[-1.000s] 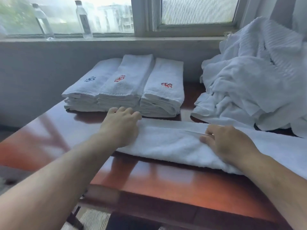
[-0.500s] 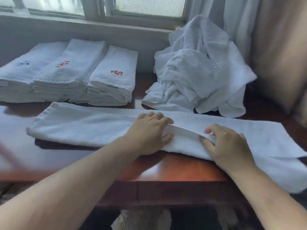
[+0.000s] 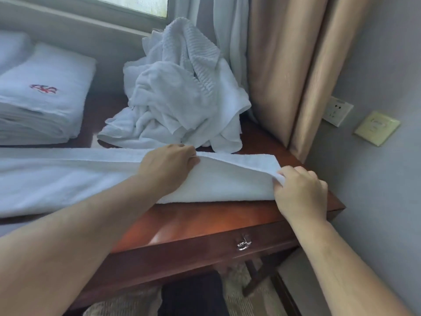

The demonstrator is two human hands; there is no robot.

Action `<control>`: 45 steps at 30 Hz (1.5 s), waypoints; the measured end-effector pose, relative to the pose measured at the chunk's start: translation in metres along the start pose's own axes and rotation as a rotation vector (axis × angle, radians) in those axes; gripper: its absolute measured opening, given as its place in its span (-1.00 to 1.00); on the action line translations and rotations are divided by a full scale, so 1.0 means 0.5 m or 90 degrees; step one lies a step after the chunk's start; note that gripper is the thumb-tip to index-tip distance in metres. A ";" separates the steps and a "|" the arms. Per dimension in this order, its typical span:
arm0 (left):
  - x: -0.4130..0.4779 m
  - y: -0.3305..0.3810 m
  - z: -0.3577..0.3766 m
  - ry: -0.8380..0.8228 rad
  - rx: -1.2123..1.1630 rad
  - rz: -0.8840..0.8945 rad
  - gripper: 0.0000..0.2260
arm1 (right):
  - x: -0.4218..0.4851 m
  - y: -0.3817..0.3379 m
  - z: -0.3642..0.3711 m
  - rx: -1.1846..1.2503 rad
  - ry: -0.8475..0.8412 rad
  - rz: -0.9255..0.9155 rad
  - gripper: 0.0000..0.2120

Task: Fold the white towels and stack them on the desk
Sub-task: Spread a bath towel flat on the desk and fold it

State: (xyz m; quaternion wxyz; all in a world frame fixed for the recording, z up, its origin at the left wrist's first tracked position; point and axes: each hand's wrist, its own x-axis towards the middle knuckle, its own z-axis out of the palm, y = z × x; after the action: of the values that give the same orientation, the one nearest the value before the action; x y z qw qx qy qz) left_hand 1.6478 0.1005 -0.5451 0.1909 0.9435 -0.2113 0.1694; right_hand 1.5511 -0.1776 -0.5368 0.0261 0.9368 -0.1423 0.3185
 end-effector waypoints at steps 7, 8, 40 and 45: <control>0.065 -0.030 -0.005 -0.009 0.029 0.030 -0.76 | 0.105 -0.005 0.059 0.142 -0.104 0.077 -0.80; 0.073 -0.034 -0.002 -0.014 0.029 0.030 -0.76 | 0.118 -0.004 0.067 0.179 -0.130 0.111 -0.79; -0.267 -0.535 -0.317 0.008 0.134 -0.247 -0.80 | -0.029 -0.725 0.035 0.302 -0.407 -0.340 -0.65; -0.252 -0.558 -0.320 -0.025 0.176 -0.263 -0.68 | -0.009 -0.735 0.040 0.296 -0.409 -0.360 -0.73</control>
State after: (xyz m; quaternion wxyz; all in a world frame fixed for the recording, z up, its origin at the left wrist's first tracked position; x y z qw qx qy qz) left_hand 1.6311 0.4454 -0.5370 0.0864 0.9870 0.0075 0.1355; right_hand 1.6635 0.1728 -0.5404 -0.1436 0.9706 0.1923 0.0170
